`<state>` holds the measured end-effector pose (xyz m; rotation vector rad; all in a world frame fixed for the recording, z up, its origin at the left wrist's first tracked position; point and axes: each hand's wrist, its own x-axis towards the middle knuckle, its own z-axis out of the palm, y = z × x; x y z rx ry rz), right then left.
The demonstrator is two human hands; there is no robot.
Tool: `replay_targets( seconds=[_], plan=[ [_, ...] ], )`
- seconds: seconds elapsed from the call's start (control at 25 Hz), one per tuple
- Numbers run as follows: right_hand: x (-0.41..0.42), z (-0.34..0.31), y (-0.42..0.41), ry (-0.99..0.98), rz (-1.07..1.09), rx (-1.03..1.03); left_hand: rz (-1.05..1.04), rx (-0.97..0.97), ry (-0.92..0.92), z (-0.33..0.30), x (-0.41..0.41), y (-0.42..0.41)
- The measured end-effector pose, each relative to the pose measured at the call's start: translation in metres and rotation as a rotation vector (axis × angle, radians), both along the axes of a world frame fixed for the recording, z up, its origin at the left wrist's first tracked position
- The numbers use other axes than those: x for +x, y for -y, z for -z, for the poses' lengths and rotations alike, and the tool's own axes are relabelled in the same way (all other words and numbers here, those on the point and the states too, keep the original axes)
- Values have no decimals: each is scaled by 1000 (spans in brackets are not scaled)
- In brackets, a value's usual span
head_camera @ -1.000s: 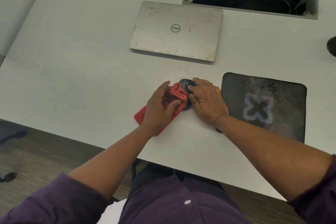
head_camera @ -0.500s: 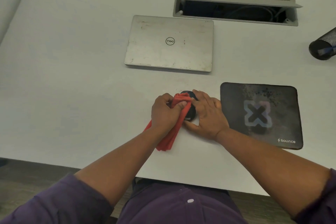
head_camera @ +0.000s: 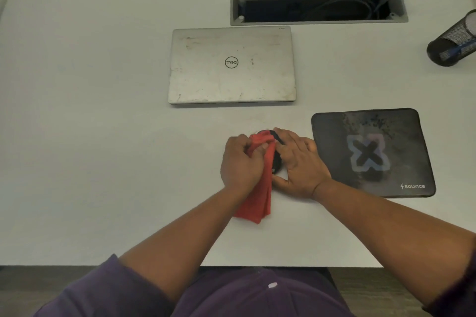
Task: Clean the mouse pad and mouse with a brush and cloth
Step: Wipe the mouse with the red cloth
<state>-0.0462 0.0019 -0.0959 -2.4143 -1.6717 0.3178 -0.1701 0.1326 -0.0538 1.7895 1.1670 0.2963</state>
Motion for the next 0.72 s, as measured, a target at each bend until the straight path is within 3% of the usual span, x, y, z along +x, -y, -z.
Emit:
replay_targets(
  seconds=[0.08, 0.24, 0.4, 0.6, 0.72],
  plan=[
    [0, -1, 0, -11, -9, 4, 3, -4, -59, -4, 11, -10],
    [-1, -4, -1, -25, -5, 14, 314, 217, 41, -5, -14, 2],
    [0, -3, -1, -24, -12, -6, 87, 29, -57, -6, 12, -14],
    [0, -3, 0, -29, -3, 25, 371, 239, 4, -7, -15, 5],
    [-1, -3, 0, -35, 13, 14, 191, 97, -44, -7, 0, 2]
  ],
)
